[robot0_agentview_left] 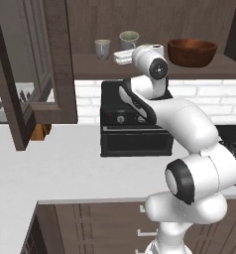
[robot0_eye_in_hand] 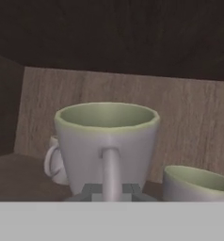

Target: Gather all objects into one cabinet and sort the glasses and bowls to opposite sides.

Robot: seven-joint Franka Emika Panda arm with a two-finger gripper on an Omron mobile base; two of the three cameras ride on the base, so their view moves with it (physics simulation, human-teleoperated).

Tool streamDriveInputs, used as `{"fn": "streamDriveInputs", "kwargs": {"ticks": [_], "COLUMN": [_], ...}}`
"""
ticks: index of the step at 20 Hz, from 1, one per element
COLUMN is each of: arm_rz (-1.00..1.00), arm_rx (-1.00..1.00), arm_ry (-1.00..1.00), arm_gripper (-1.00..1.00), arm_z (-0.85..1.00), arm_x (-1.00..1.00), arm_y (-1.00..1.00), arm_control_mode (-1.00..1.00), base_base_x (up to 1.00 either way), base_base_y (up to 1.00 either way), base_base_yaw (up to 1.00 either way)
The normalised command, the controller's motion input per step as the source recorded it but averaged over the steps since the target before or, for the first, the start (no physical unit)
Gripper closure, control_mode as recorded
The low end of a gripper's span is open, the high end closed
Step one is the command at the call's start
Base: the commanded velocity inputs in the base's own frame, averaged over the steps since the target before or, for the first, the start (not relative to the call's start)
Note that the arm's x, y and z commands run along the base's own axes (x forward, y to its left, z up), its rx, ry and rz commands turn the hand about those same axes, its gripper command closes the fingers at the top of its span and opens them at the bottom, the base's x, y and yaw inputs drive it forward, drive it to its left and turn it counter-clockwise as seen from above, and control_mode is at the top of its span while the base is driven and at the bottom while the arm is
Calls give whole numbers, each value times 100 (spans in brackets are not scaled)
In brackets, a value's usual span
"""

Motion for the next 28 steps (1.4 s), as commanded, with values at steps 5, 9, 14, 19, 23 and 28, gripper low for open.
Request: {"fn": "streamDriveInputs", "kwargs": {"ticks": [5, 9, 14, 19, 23, 28], "arm_rz": [0, 0, 0, 0, 0, 0], "arm_rx": [3, 5, 4, 0, 0, -1], "arm_ry": [9, 15, 11, 10, 10, 4], "arm_gripper": [100, 100, 100, 100, 100, 100], "arm_z": [0, 0, 0, -1, -6, -9], "arm_x": [0, 0, 0, 0, 0, 0], "arm_y": [2, 1, 0, 0, 0, 0], "arm_control_mode": [-100, -100, -100, -100, -100, -100], "base_base_x": [0, 0, 0, 0, 0, 0], "base_base_y": [0, 0, 0, 0, 0, 0], "base_base_yaw": [0, 0, 0, 0, 0, 0]}}
